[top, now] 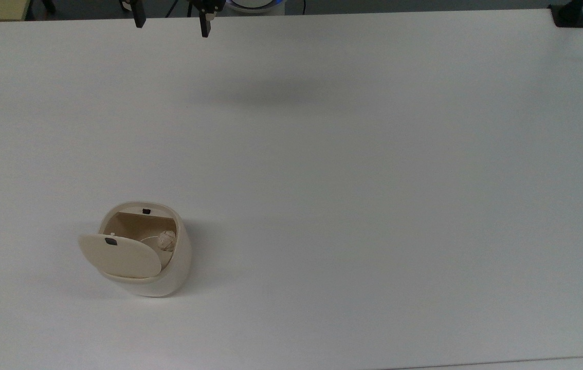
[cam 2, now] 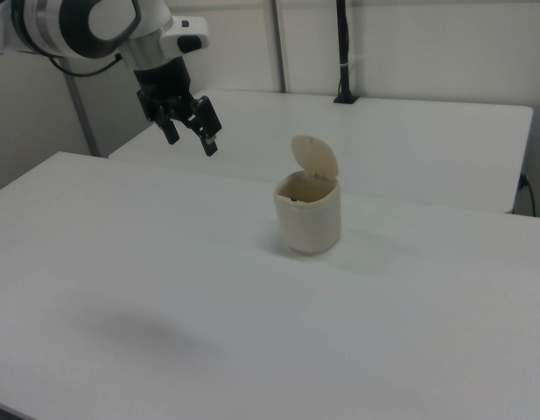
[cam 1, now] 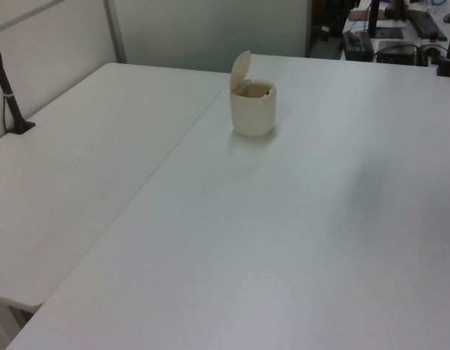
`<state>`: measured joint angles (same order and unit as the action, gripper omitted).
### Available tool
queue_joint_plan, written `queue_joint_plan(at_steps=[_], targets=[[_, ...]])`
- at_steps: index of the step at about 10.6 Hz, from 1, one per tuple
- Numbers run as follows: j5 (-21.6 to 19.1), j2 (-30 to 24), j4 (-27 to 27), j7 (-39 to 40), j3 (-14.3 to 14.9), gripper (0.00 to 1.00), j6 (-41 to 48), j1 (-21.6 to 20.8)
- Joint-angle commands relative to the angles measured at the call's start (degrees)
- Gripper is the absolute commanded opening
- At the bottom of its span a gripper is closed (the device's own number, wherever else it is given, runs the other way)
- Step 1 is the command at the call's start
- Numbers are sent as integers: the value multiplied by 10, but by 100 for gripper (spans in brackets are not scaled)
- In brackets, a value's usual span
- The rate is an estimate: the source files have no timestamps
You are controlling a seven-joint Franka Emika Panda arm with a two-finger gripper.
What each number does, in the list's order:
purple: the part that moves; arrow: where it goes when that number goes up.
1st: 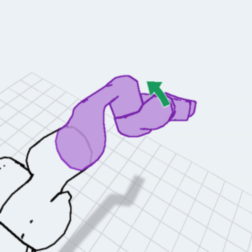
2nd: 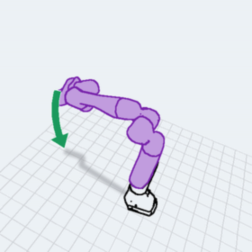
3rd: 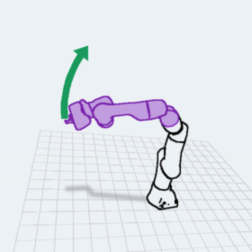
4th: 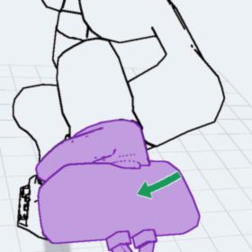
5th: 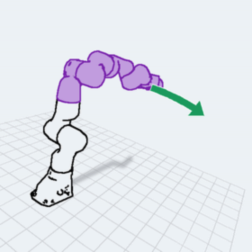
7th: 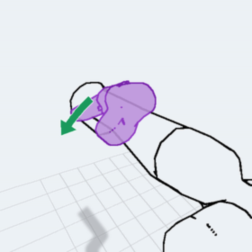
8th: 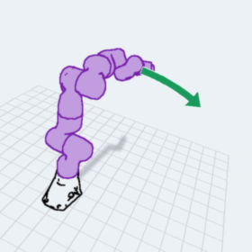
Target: Close the trash bin
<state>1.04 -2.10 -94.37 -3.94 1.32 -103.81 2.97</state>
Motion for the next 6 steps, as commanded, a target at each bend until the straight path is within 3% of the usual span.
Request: queue_joint_plan(at_steps=[1, 4, 6], targets=[[-1, 9, 8, 3, -2, 100, 19, 2], [8, 33, 26, 6, 0, 97, -2, 5], [8, 83, 73, 2, 0, 95, -51, 5]])
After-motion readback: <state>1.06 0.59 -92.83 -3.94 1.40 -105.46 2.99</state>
